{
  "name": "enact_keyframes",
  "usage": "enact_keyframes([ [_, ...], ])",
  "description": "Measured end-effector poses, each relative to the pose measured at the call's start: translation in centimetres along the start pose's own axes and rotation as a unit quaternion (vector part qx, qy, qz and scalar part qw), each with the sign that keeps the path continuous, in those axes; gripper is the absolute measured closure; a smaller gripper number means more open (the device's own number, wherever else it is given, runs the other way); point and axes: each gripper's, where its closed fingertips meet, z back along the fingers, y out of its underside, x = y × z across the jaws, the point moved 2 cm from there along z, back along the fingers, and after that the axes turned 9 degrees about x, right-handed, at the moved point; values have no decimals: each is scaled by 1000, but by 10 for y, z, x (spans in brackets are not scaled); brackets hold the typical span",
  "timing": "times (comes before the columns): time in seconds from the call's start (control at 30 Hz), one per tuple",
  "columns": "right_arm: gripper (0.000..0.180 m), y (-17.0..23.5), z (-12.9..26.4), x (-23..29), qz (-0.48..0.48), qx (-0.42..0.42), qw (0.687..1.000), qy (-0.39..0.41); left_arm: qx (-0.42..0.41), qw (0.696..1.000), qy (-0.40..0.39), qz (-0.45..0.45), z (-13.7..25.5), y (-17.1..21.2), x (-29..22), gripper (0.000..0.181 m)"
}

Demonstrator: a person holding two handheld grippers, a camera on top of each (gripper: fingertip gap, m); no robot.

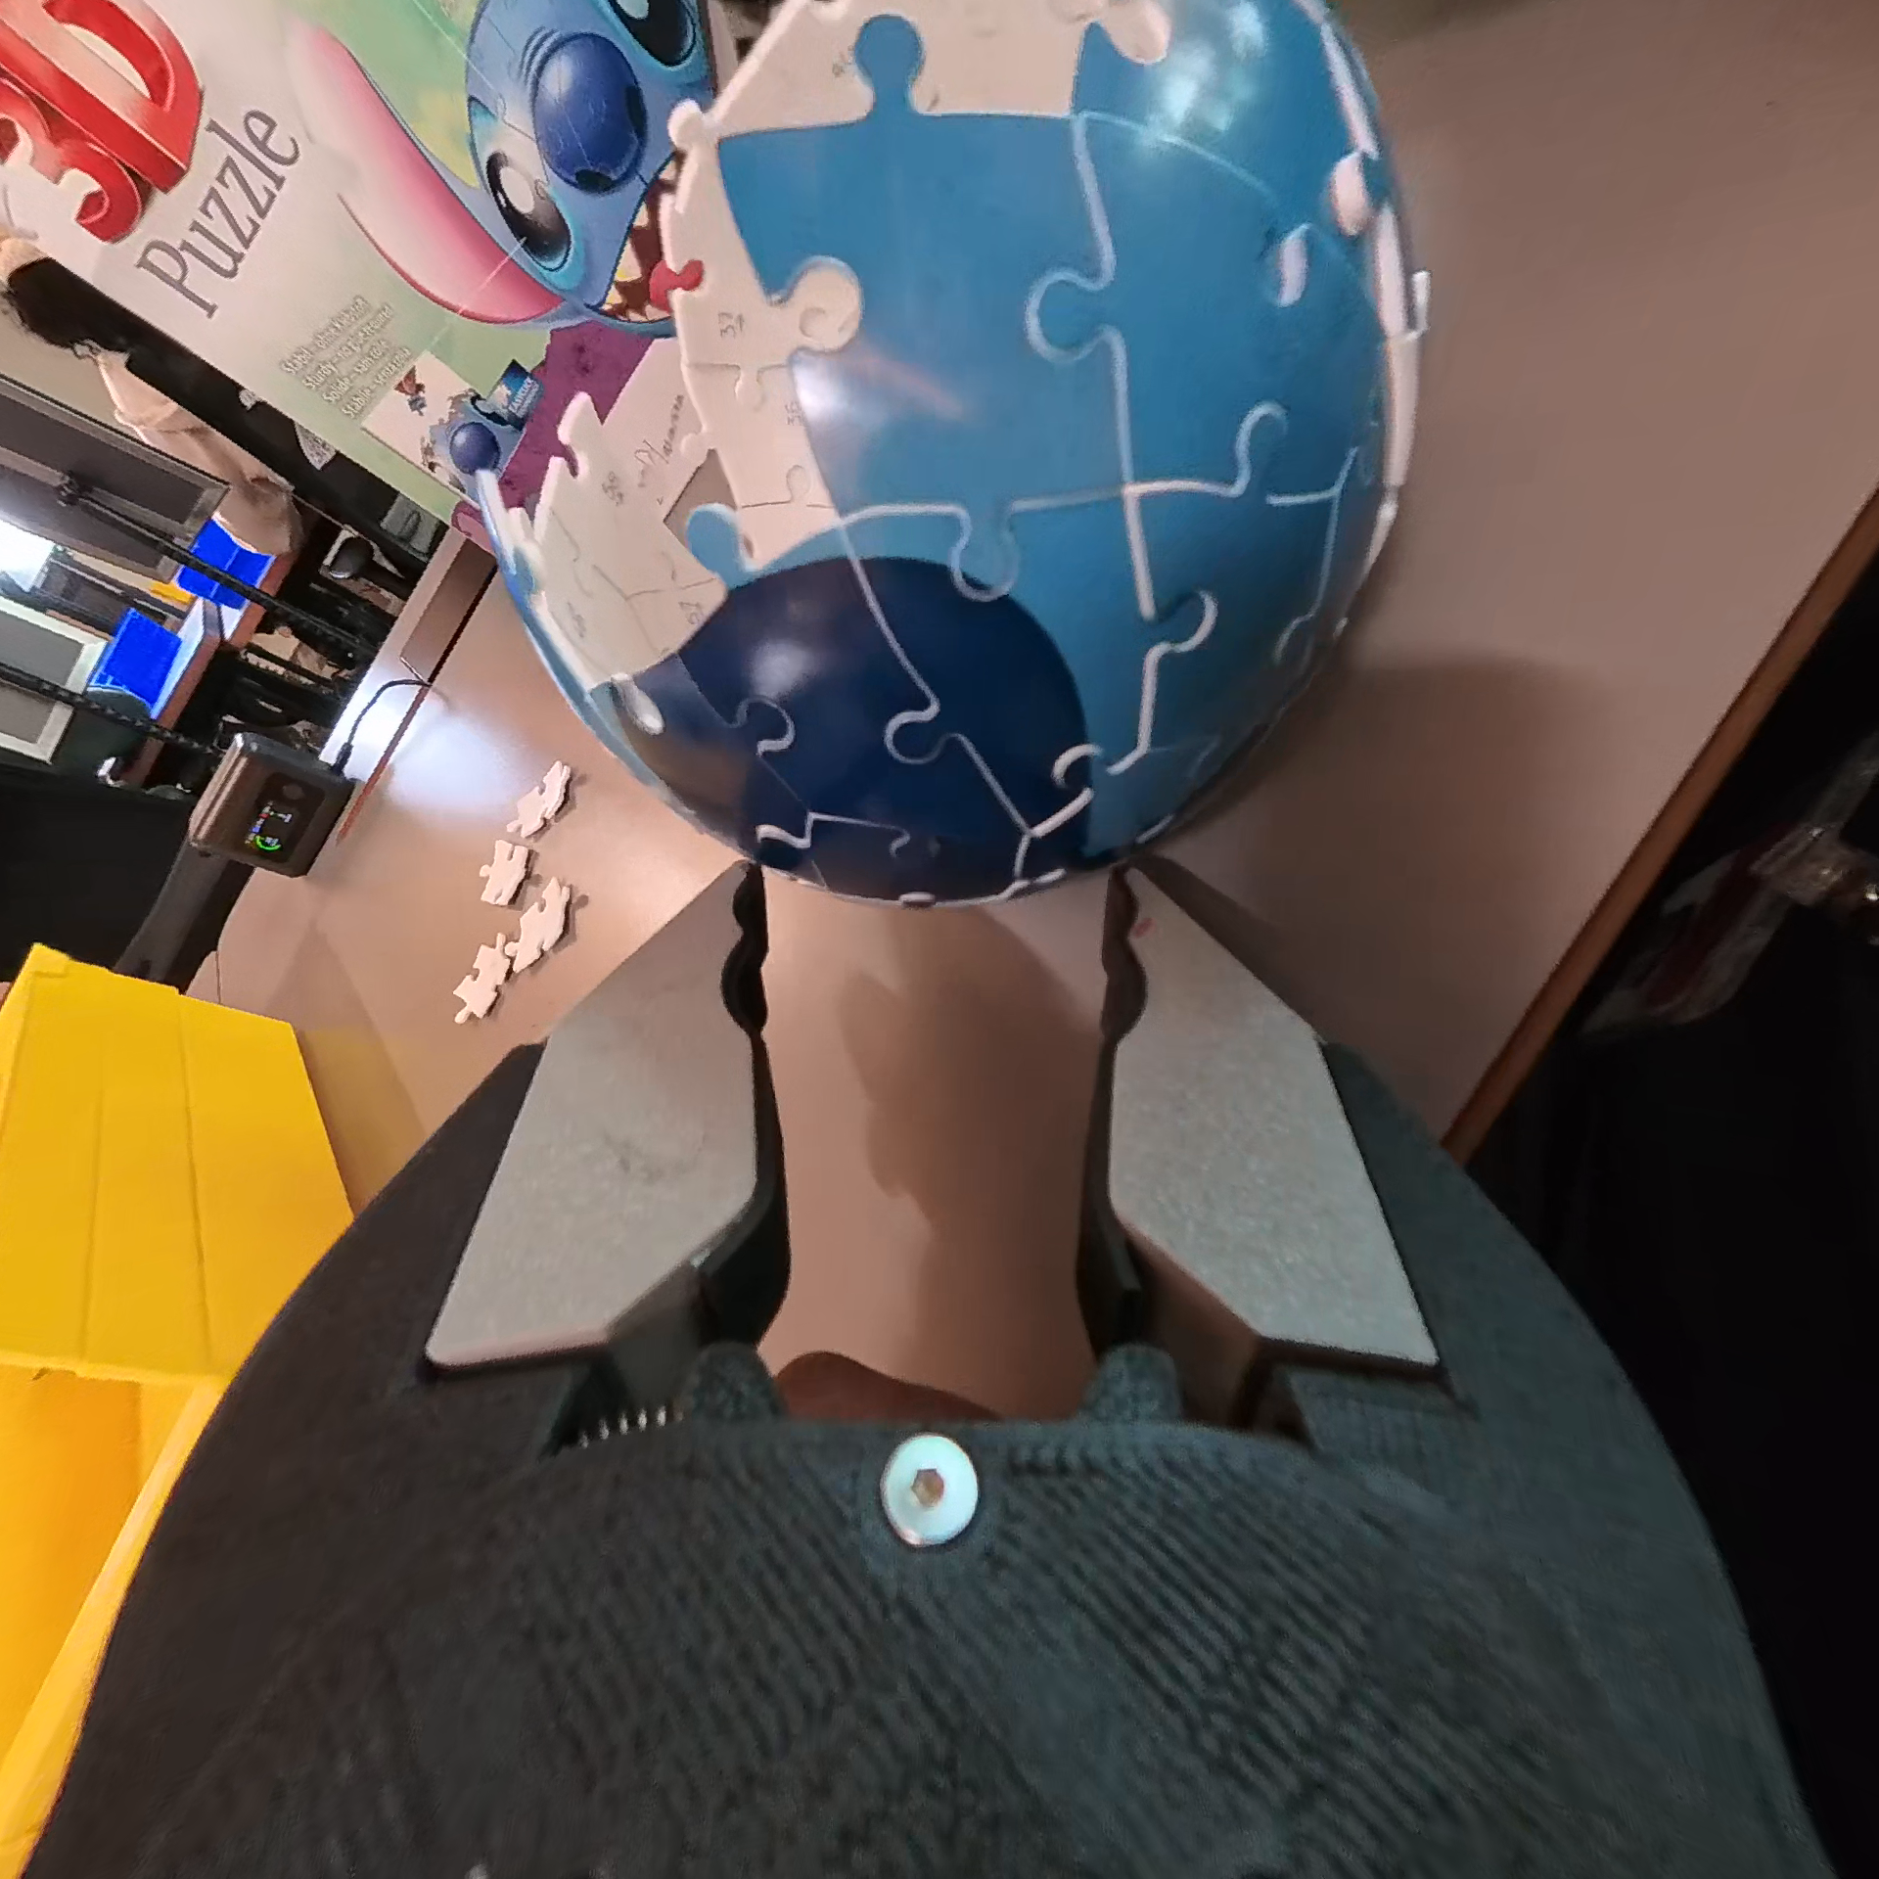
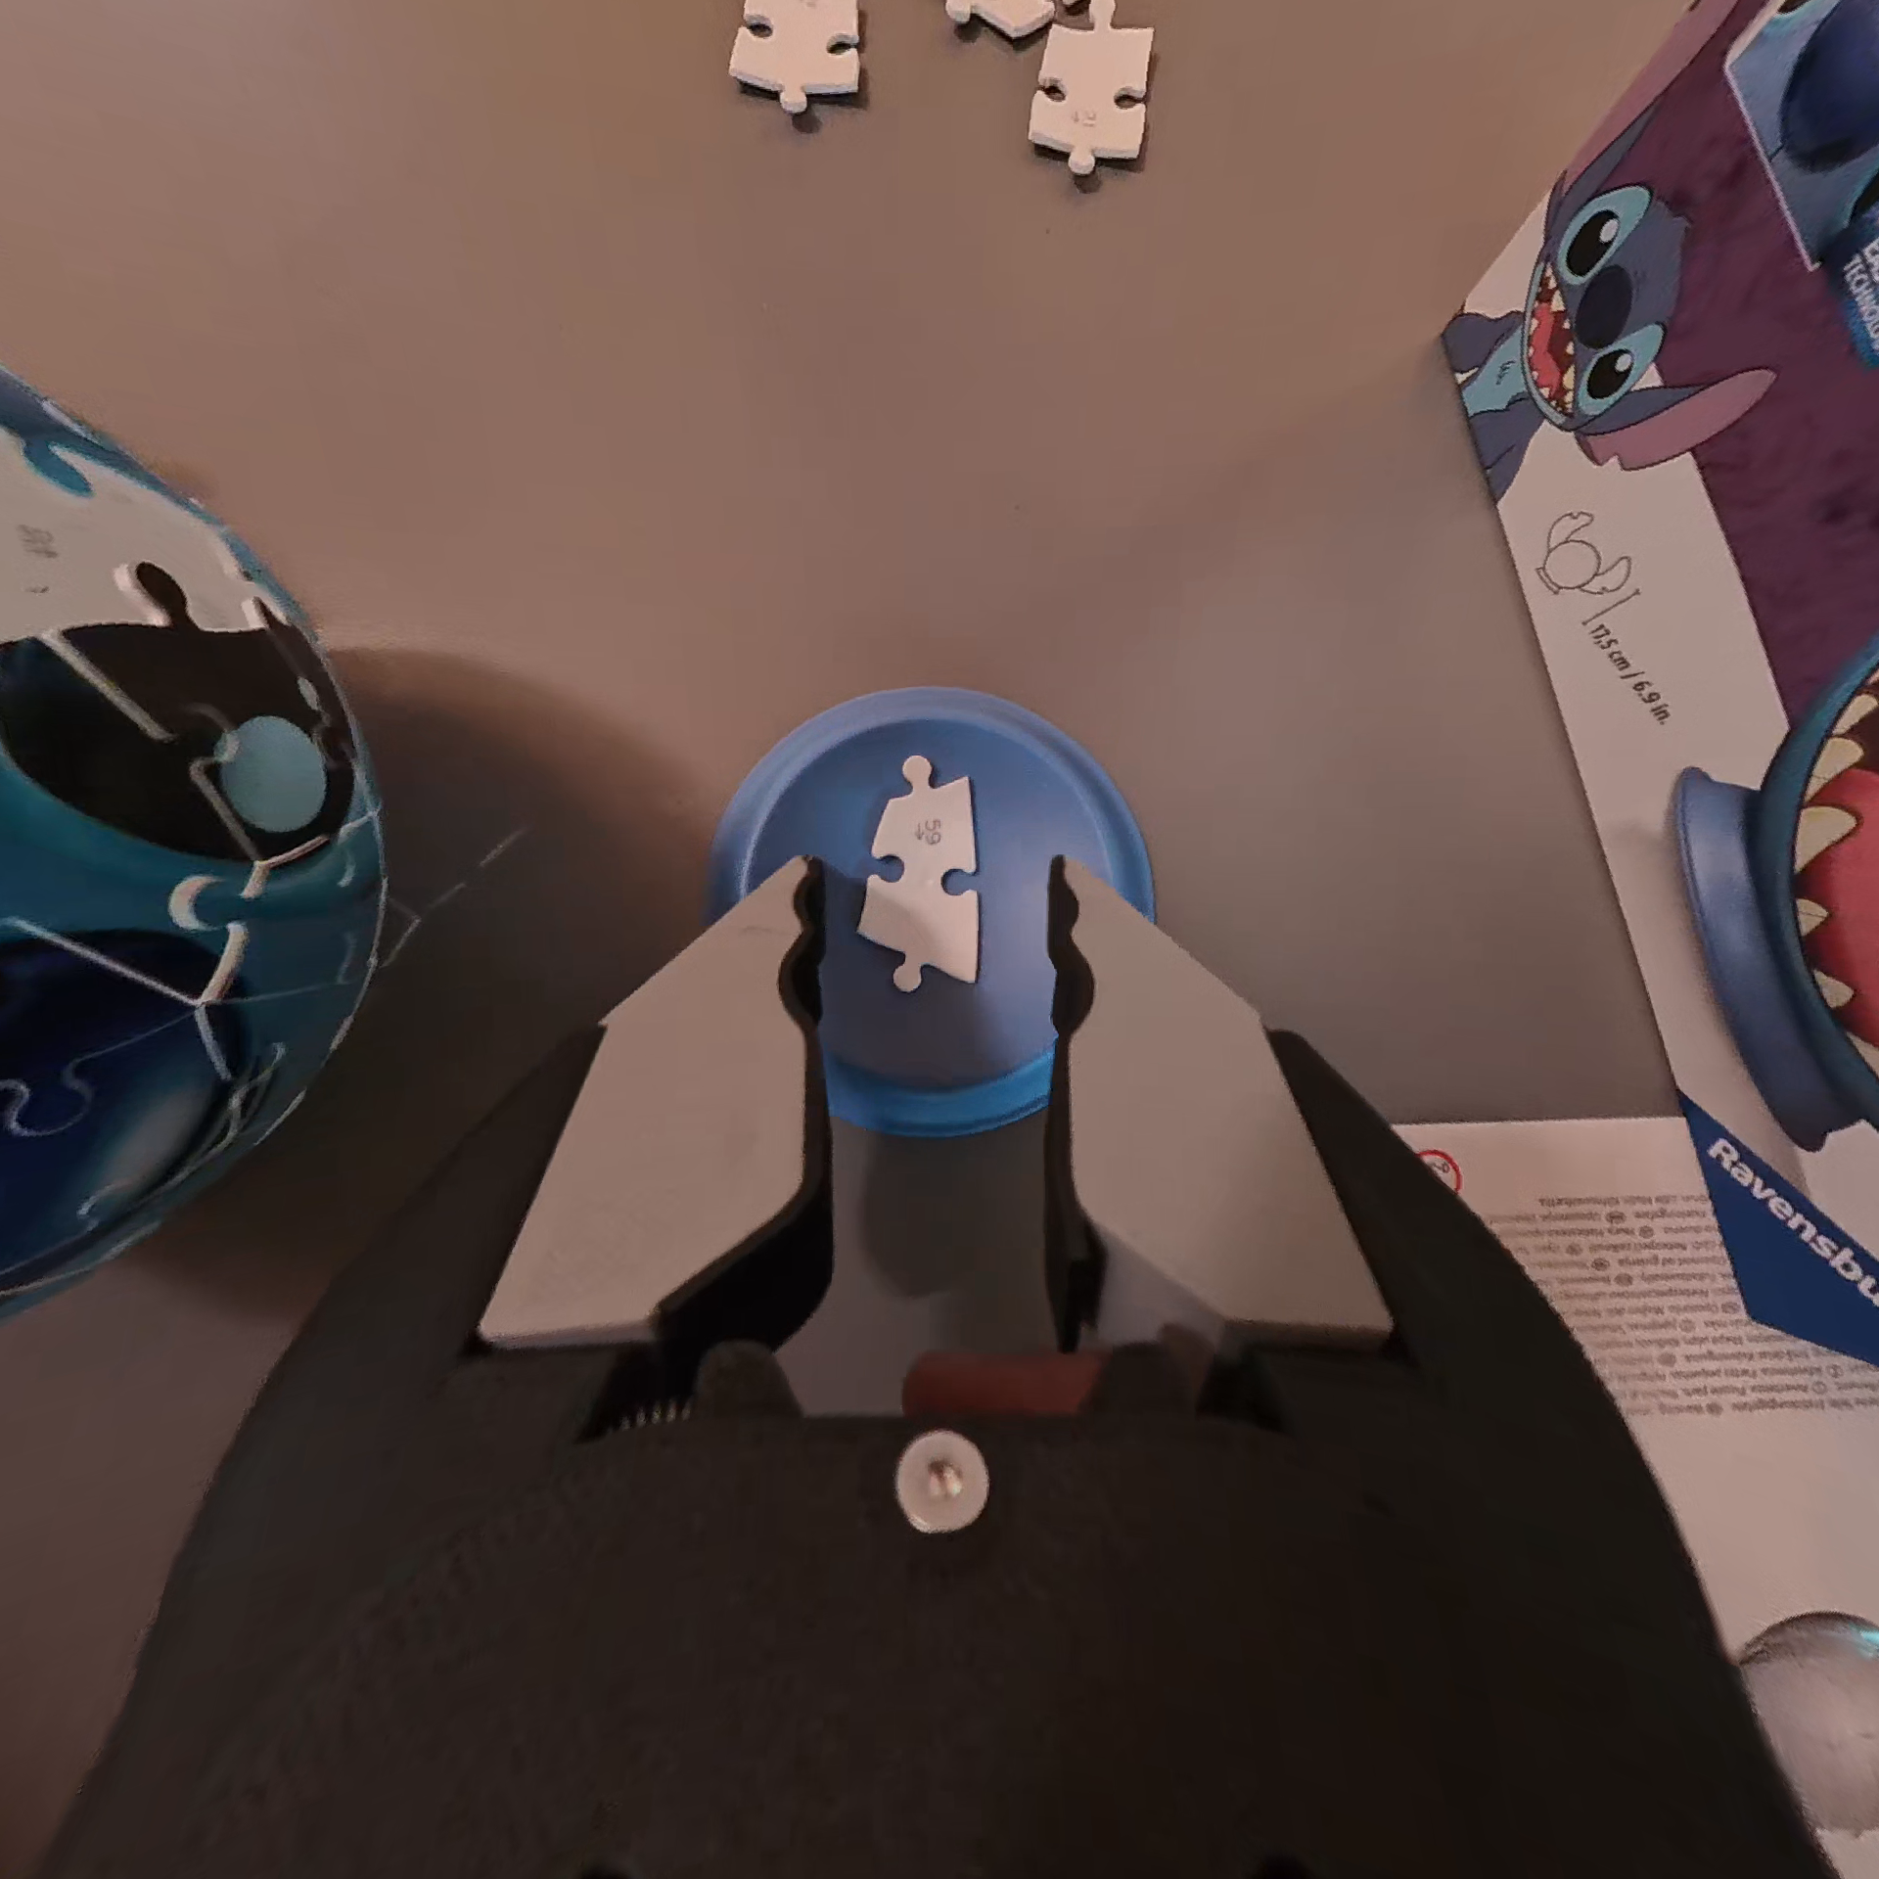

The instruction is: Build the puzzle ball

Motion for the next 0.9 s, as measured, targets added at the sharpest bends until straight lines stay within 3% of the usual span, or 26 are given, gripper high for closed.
enact_keyframes([
  [0.17,161,-1,-3,6,4,-1,1000,-25,1,1000,-1,0,0,1,1,116],
  [0.33,167,1,-2,6,7,-9,1000,-27,7,1000,-8,-1,1,4,3,116],
  [0.37,180,0,-1,7,7,-14,999,-33,9,1000,-10,1,1,5,4,116],
  [0.53,178,3,4,6,-2,-22,999,-37,10,1000,-6,-3,0,4,1,123],
  [0.77,153,0,19,-2,-23,-48,998,-36,9,1000,-8,-3,-1,4,2,124],
  [0.9,141,-1,7,0,-5,-25,999,-23,9,1000,-7,-3,-1,4,2,125],
])
